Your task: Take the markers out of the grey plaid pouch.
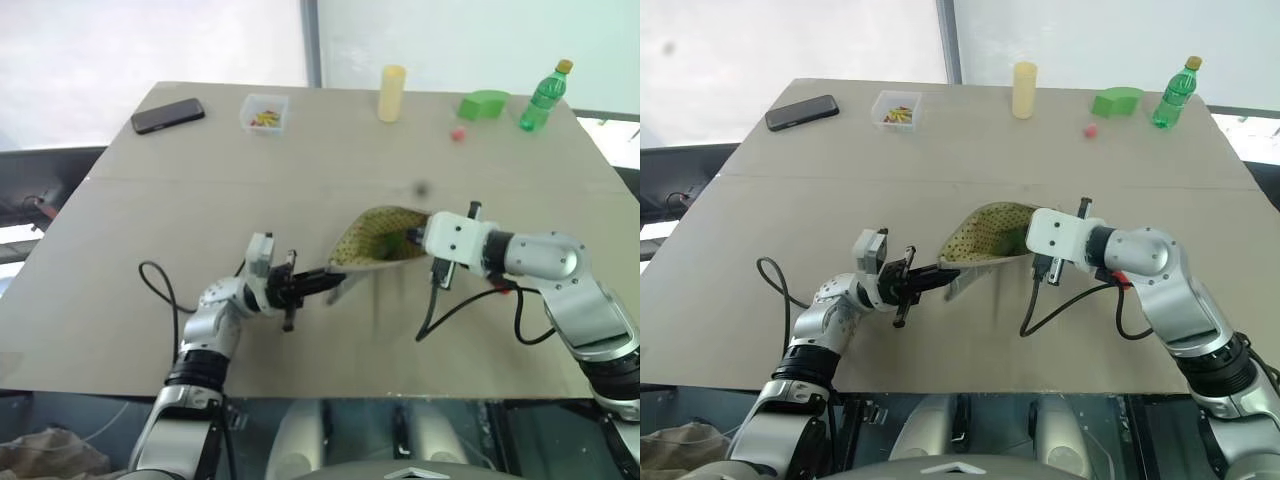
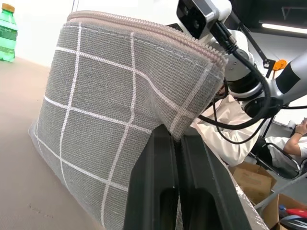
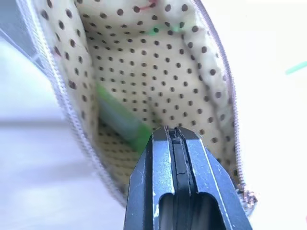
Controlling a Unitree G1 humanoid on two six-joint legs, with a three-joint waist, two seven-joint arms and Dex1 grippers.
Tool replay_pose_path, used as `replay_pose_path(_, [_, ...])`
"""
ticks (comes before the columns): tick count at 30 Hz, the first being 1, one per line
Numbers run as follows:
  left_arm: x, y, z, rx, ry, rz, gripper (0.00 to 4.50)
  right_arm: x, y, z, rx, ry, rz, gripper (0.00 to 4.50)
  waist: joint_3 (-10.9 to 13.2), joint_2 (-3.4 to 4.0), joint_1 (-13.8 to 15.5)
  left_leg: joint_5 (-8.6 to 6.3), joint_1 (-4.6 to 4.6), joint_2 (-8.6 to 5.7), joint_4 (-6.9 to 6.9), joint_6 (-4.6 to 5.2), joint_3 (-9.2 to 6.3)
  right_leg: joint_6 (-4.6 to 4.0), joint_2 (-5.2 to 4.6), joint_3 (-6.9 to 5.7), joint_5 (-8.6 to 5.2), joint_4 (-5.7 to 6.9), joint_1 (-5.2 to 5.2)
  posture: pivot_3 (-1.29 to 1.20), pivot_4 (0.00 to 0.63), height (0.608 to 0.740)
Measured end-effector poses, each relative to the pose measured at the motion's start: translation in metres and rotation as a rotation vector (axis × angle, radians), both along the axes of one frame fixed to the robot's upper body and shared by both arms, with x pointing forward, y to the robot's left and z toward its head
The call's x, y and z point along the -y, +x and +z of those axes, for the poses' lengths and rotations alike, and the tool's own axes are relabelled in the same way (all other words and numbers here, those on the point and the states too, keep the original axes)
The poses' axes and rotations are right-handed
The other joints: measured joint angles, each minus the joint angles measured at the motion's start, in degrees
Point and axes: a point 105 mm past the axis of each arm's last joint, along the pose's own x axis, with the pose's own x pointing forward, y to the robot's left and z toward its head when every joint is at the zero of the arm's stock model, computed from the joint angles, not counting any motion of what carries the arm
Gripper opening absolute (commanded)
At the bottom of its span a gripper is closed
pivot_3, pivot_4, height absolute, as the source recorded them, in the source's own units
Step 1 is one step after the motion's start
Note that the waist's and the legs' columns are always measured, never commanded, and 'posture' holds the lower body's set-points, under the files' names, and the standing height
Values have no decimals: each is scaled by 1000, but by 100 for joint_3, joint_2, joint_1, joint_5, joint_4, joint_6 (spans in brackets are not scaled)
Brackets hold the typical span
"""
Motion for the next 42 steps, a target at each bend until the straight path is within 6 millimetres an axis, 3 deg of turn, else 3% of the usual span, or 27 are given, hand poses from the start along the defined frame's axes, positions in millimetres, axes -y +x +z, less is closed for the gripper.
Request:
replay_pose_path(3, [-1,0,0,1,-3,-8,0,0,-2,2,-33,24,-9,47,0,0,-1,0,-1,0,-3,0,-1,0,0,0,0,-3,-2,0,150,740])
replay_pose_path(4, [-1,-1,1,4,-5,-10,0,-2,-4,2,-63,38,-2,277,0,-1,-1,0,-2,1,-3,0,-1,0,0,0,0,-3,-1,0,150,740])
replay_pose_path(7, [-2,-1,2,6,-8,-17,0,-8,-5,3,-56,2,35,1137,1,0,-8,0,-2,0,-3,0,-1,0,-1,0,0,-3,-3,0,150,740])
replay_pose_path(10, [-1,-2,1,-9,-11,-29,0,-17,-2,-6,7,-116,103,2577,1,0,-29,0,-2,-5,-3,0,-1,0,-3,0,0,-3,-3,0,150,740])
replay_pose_path(16, [8,-8,4,-59,-38,-86,0,-64,11,-44,81,-305,306,2577,3,0,-50,0,-4,-6,-4,0,0,1,4,2,0,-3,-7,0,150,740])
replay_pose_path(19, [12,-12,5,-68,-43,-111,0,-70,12,-47,93,-338,343,2577,3,-1,-11,0,-16,-8,-4,0,-4,1,4,-4,0,-4,-7,0,150,740])
replay_pose_path(23, [15,-20,10,-118,-78,-165,0,-50,10,-44,25,-412,330,2577,3,0,11,1,-67,-15,13,2,-8,2,2,-6,2,-2,-37,0,150,740])
replay_pose_path(26, [23,-32,19,-224,-123,-280,0,-15,-8,-27,-80,-489,301,2577,8,3,81,0,-66,-15,16,3,-11,2,-3,-9,1,-5,-37,0,150,740])
replay_pose_path(30, [35,-35,30,-276,-193,-350,0,-2,-29,-9,-160,-513,268,2577,9,5,90,0,-60,-4,15,2,-17,2,11,-15,0,-1,-40,0,150,740])
replay_pose_path(34, [34,-24,29,-285,-202,-311,0,-5,-28,-10,-174,-490,234,2577,7,5,63,1,-55,1,15,1,-18,1,23,-19,1,1,-41,0,150,740])
replay_pose_path(42, [31,-14,15,-315,-121,-245,0,-20,-11,-51,-167,-521,239,2577,3,6,56,1,-57,-10,16,0,-6,0,16,-15,1,-1,-37,0,150,740])
